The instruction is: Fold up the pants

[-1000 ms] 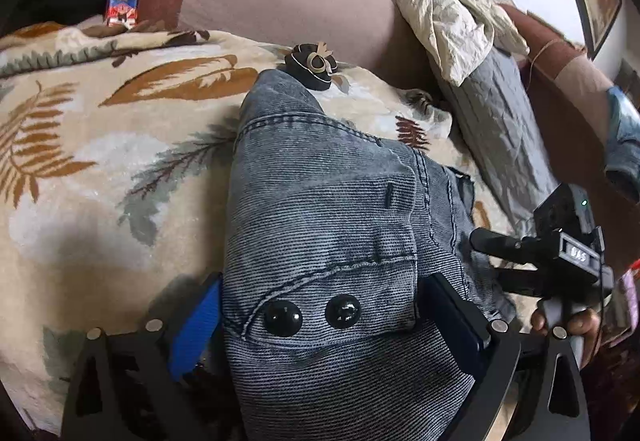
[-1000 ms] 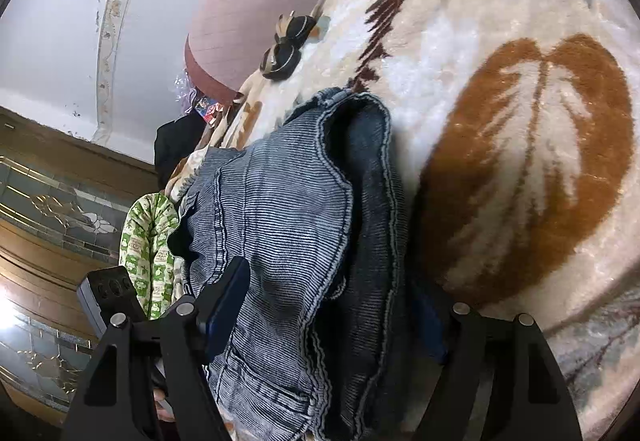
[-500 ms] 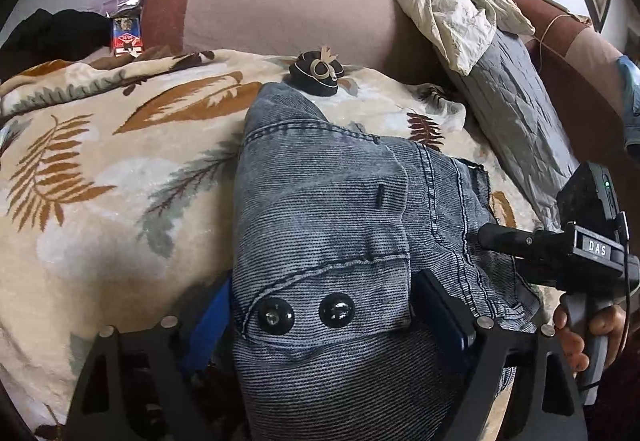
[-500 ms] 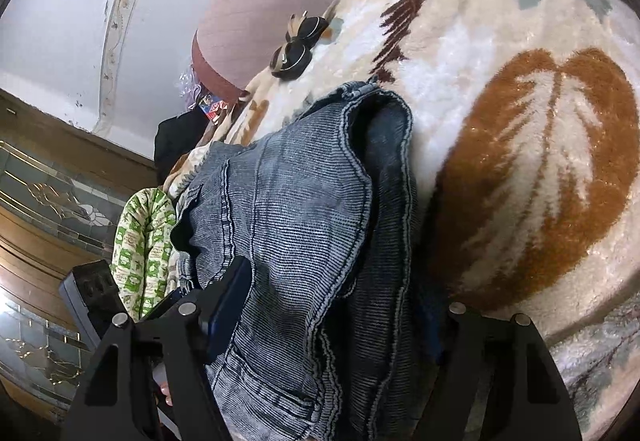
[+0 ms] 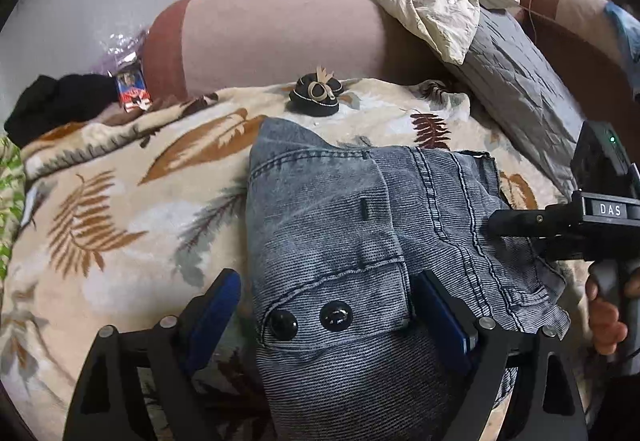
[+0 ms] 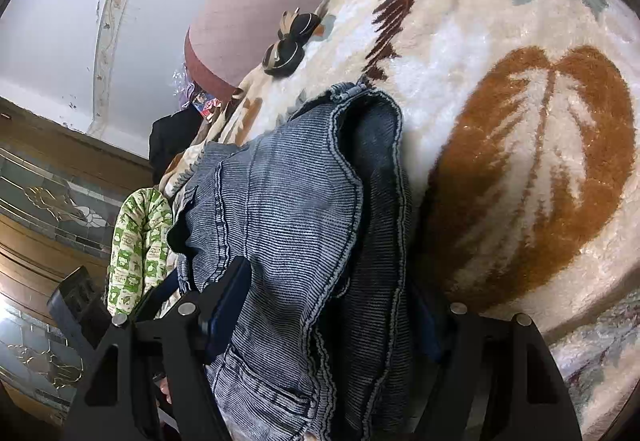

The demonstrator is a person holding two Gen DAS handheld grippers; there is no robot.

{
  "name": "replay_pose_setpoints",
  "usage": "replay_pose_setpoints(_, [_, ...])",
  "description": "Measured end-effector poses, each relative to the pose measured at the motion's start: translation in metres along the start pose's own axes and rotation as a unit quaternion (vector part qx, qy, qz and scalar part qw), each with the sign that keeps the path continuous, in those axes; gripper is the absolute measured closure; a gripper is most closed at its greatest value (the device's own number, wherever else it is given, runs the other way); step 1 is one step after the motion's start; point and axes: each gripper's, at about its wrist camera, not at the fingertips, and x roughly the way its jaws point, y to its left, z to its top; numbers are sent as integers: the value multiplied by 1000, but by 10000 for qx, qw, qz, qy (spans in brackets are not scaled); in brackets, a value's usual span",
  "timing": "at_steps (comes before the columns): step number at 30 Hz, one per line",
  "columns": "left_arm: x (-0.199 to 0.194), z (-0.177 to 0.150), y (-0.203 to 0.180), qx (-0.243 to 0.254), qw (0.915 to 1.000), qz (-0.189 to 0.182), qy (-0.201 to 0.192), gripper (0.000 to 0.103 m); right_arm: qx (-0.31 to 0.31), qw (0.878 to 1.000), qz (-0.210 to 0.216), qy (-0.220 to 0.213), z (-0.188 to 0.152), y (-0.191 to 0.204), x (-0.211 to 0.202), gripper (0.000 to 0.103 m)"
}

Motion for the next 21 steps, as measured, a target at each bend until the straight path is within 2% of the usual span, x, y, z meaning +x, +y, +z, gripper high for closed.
replay_pose_setpoints(6, [-13,7,2,44,9998,98,-156,12,-167,9997,-200,-1,0,7,-3,28])
replay_pose_setpoints(11, [-14,10,9,21,9997,140,-187,4,-158,9996,-212,41,-1,5,2,28])
replay_pose_setpoints(16, [8,5,16,-300,9989,-269,245,4,-230,9995,-201,-20,-3,7,6,26])
replay_pose_setpoints(21, [23,-2,34,-1087,9876,-1009,518,5,-283,9995,-117,-92,-4,10,7,26])
